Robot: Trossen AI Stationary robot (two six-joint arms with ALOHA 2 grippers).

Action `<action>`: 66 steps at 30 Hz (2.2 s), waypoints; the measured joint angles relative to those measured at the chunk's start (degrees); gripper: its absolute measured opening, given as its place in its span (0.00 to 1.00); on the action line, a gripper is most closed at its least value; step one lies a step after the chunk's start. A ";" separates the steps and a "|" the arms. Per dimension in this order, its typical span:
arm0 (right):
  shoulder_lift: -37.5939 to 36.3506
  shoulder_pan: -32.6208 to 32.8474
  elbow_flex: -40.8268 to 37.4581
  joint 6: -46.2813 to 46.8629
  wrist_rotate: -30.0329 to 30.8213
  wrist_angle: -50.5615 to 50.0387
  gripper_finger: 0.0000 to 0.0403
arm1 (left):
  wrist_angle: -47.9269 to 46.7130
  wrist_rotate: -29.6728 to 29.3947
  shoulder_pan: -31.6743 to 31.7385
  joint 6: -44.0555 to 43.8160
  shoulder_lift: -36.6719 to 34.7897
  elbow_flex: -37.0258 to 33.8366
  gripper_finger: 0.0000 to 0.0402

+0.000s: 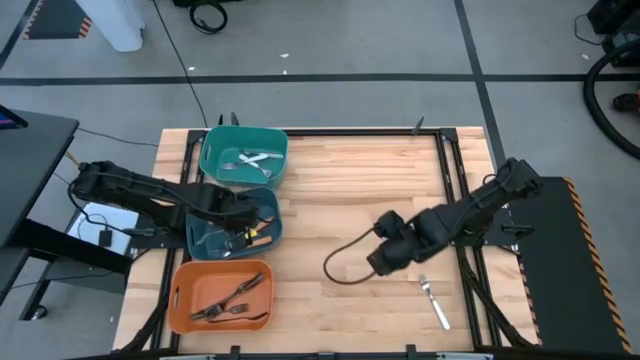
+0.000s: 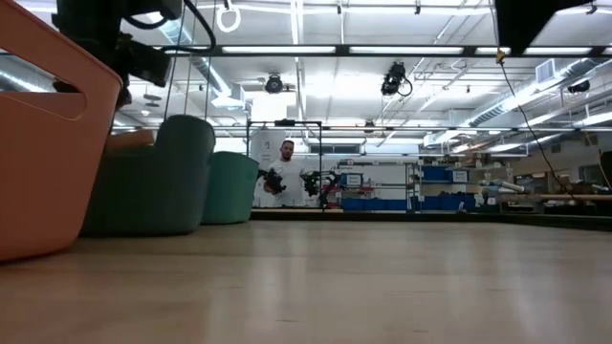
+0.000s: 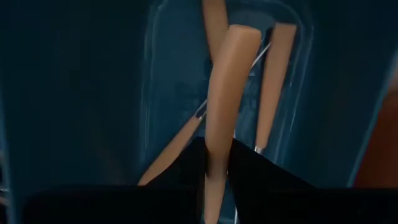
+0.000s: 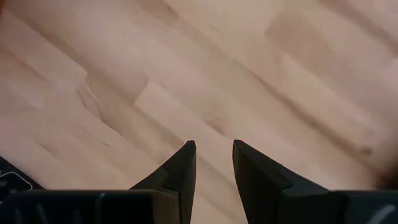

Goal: Sort silverware by color (type)
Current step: Put the orange fork into the blue bin, then put the white fork into the green bin

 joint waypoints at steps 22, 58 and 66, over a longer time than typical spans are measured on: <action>-0.04 16.87 -7.02 28.58 -1.22 1.19 0.28 | 8.45 3.72 1.66 -0.72 -0.02 -0.92 0.18; -0.03 31.44 -34.65 48.11 -13.08 32.96 0.28 | 34.09 7.75 -3.94 4.26 -0.02 25.06 0.34; -0.02 31.40 -39.45 47.95 -13.08 35.04 0.28 | 33.77 7.70 -4.28 4.32 0.00 25.06 0.34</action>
